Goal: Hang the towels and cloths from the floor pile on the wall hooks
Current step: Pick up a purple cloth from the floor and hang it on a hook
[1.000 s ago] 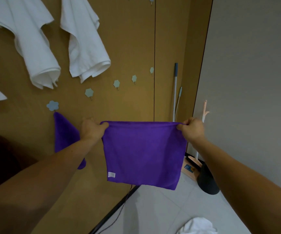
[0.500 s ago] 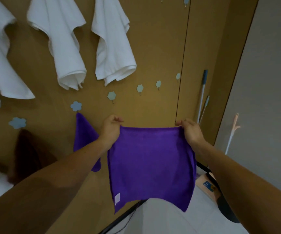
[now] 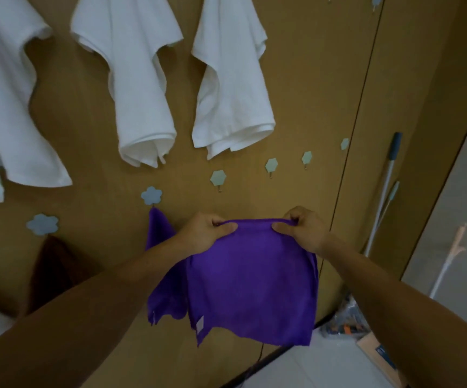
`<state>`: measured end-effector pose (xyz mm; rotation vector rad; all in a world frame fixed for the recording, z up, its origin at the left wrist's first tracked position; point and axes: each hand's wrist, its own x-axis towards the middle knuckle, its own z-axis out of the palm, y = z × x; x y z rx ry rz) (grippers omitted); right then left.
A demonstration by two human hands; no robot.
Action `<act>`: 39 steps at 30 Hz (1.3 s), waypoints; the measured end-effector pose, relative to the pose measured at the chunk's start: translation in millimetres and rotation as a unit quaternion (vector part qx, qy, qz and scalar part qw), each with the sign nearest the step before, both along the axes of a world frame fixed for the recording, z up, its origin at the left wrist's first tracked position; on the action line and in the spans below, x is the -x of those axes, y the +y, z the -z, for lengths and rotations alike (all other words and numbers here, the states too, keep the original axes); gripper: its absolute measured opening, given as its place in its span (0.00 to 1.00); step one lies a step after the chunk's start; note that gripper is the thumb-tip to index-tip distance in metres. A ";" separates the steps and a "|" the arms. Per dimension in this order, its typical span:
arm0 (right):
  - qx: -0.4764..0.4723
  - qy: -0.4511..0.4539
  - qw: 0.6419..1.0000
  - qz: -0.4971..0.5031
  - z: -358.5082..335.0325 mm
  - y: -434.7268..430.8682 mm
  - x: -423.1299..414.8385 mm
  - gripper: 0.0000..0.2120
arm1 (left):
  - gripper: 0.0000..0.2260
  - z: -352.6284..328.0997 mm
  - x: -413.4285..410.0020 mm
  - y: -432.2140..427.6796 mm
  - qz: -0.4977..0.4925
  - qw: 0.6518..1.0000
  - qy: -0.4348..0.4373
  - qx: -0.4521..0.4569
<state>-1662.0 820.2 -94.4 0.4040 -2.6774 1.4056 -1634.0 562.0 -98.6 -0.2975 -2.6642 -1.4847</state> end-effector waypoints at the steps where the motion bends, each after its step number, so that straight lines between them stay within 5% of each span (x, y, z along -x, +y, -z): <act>1: -0.012 0.016 1.000 -0.002 0.9 -6.8 9.4 0.11 | 0.09 1.1 5.1 -2.5 -0.011 1.000 0.013 -0.010; 6: -0.016 0.035 0.998 -0.058 4.2 -32.5 58.6 0.14 | 0.12 9.7 35.6 -15.3 -0.110 0.991 0.077 0.018; 12: 0.103 0.007 0.991 -0.090 0.9 -64.8 120.8 0.08 | 0.15 9.9 69.7 -21.5 -0.287 0.939 0.150 0.114; 23: 0.096 0.109 0.988 -0.053 13.3 -122.0 197.2 0.12 | 0.18 14.0 118.6 -14.3 -0.485 0.845 0.110 0.197; 27: 0.065 0.079 0.992 -0.071 34.1 -119.2 200.3 0.09 | 0.16 32.0 117.6 -14.3 -0.467 0.873 0.048 0.130; 29: 0.073 0.060 0.993 -0.077 37.9 -117.0 201.1 0.11 | 0.16 36.0 120.7 -17.4 -0.441 0.898 -0.005 0.003; 33: 0.078 0.038 0.993 -0.082 41.1 -118.0 199.8 0.16 | 0.09 33.0 127.3 -10.7 -0.421 0.879 -0.119 -0.189; 36: 0.016 0.006 0.994 -0.108 40.5 -119.6 195.1 0.21 | 0.08 31.8 133.2 0.0 -0.382 0.889 -0.177 -0.181; 39: -0.051 0.016 0.993 -0.108 35.0 -120.5 191.6 0.25 | 0.13 28.0 136.3 10.3 -0.376 0.914 -0.150 0.004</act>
